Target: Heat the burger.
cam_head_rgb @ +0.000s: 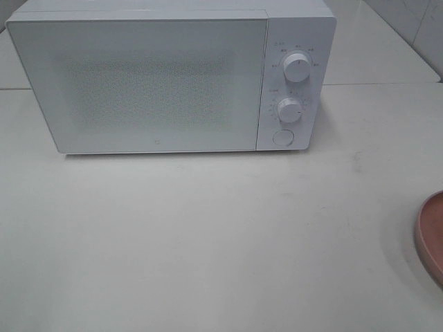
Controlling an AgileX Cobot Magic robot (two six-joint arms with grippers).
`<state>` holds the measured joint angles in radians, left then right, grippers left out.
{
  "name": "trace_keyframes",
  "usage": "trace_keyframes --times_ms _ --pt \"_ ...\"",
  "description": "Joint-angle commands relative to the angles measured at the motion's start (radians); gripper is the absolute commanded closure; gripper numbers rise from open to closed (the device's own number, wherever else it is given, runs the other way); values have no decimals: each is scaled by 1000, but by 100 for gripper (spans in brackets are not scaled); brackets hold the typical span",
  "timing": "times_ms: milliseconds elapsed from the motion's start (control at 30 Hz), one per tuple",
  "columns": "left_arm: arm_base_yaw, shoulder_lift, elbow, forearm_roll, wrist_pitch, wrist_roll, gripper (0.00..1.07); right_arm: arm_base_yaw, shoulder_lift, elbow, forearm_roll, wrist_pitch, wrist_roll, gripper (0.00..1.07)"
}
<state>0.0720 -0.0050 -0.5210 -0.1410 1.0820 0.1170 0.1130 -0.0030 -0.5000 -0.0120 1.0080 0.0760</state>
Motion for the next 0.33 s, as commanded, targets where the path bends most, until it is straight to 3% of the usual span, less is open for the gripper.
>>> trace_keyframes --times_ms 33,333 --pt "3 -18 3 -4 -12 -4 7 -8 -26 2 2 -11 -7 31" --pt "3 -18 3 -4 -12 -4 7 -8 -26 2 2 -11 -7 31"
